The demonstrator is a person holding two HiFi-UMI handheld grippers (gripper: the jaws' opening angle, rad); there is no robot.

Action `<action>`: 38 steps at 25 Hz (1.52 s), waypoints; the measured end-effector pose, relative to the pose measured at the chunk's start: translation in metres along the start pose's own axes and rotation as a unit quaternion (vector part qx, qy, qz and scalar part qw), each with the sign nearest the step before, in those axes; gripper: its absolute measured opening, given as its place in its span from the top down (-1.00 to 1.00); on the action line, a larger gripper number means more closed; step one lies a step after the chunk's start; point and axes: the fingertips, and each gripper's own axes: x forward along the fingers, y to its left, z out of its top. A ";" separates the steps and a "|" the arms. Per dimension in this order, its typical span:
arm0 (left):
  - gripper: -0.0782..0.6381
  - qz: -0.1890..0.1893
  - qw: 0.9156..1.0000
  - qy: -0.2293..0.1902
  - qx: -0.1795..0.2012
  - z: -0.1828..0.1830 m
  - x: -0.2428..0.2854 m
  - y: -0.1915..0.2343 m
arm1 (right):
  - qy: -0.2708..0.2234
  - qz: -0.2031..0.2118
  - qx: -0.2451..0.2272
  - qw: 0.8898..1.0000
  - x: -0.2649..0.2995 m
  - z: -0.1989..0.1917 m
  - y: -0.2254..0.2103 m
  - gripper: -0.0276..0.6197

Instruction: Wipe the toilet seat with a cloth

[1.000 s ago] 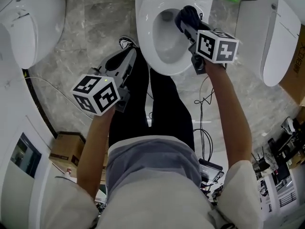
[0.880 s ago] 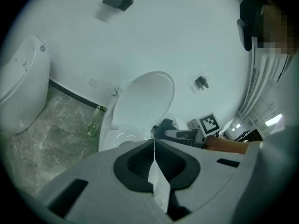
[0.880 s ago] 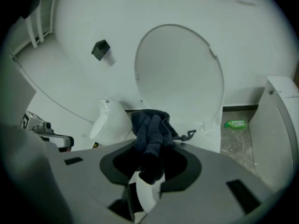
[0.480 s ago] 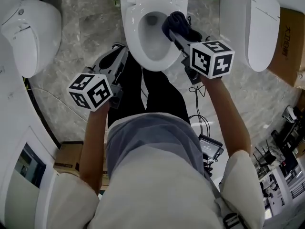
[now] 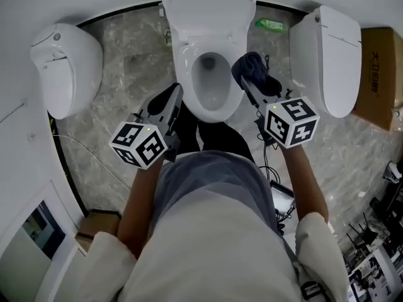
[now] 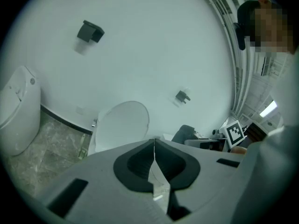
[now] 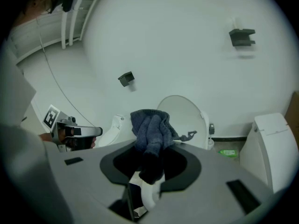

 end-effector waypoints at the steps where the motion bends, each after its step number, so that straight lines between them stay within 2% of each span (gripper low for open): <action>1: 0.75 0.000 1.000 -0.005 0.010 0.004 -0.003 -0.007 | -0.006 0.000 -0.002 1.000 -0.008 0.003 0.003 0.57; 6: 0.74 0.007 0.997 -0.034 0.069 0.029 -0.017 -0.031 | -0.038 -0.014 -0.042 0.998 -0.041 0.023 0.019 0.58; 9: 0.75 0.013 0.993 -0.053 0.102 0.049 -0.022 -0.040 | -0.060 -0.016 -0.052 0.997 -0.059 0.038 0.029 0.58; 14: 0.74 0.015 0.982 -0.095 0.161 0.087 -0.033 -0.061 | -0.101 -0.024 -0.075 0.992 -0.082 0.060 0.040 0.58; 17: 0.75 0.015 0.977 -0.110 0.182 0.098 -0.037 -0.077 | -0.118 -0.029 -0.078 0.990 -0.096 0.067 0.037 0.58; 22: 0.74 0.011 0.977 -0.106 0.182 0.095 -0.040 -0.090 | -0.129 -0.026 -0.071 0.989 -0.114 0.068 0.041 0.60; 30: 0.74 0.031 0.979 -0.086 0.183 0.077 -0.056 -0.083 | -0.128 -0.021 -0.086 0.988 -0.120 0.064 0.057 0.60; 38: 0.74 0.021 0.981 -0.068 0.178 0.059 -0.053 -0.089 | -0.123 -0.033 -0.088 0.988 -0.130 0.055 0.056 0.60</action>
